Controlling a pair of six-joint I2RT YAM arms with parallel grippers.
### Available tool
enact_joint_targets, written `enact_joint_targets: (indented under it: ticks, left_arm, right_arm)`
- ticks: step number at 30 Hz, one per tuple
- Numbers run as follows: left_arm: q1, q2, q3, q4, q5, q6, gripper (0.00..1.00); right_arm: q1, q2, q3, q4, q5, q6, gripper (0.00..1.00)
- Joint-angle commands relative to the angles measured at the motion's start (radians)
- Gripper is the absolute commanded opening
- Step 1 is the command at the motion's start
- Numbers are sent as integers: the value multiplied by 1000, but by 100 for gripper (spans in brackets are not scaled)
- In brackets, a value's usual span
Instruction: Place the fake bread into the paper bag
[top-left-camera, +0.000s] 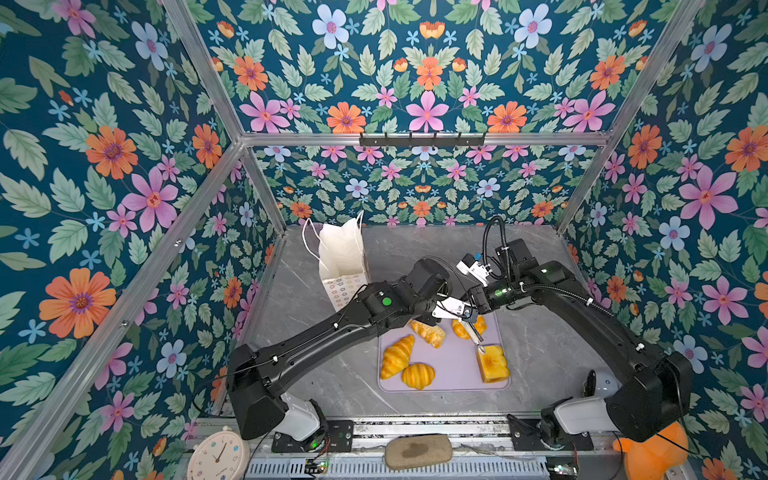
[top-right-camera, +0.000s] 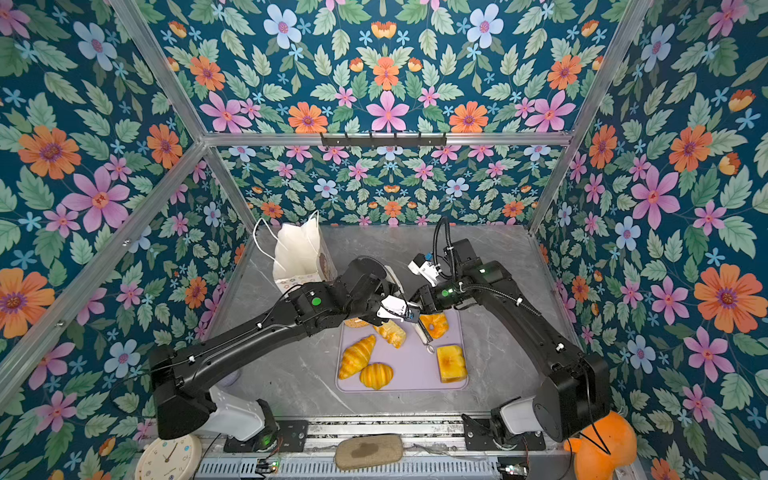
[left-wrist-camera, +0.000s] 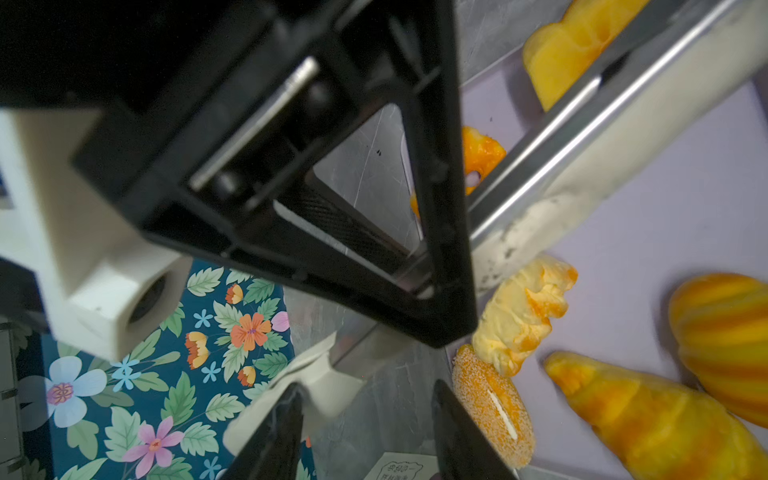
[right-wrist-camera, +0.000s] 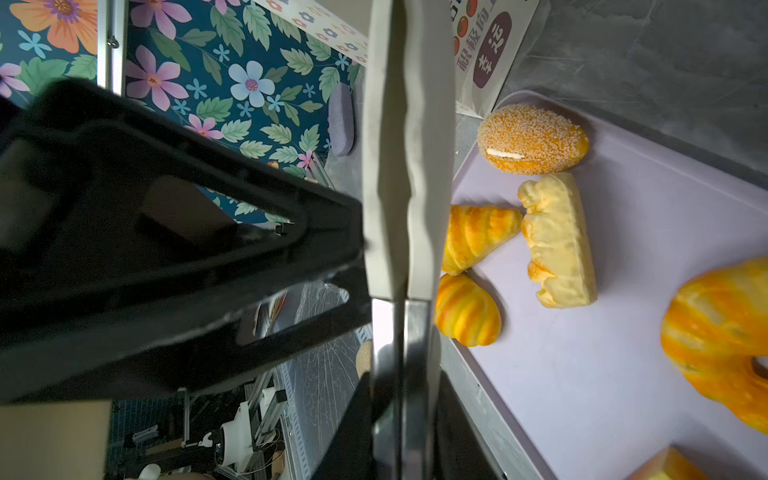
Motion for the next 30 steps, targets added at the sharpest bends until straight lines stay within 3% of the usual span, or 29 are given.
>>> enact_joint_targets:
  ticks: [1, 16, 30]
  left_arm:
    - [-10, 3, -1, 34, -19, 29, 49]
    - [-32, 5, -34, 65, -8, 68, 50]
    - [-51, 15, -50, 89, -70, 112, 34]
  right_arm:
    - [6, 3, 11, 2, -64, -33, 18]
    - [6, 7, 5, 18, -67, -19, 17]
    - [7, -1, -7, 20, -93, -18, 16]
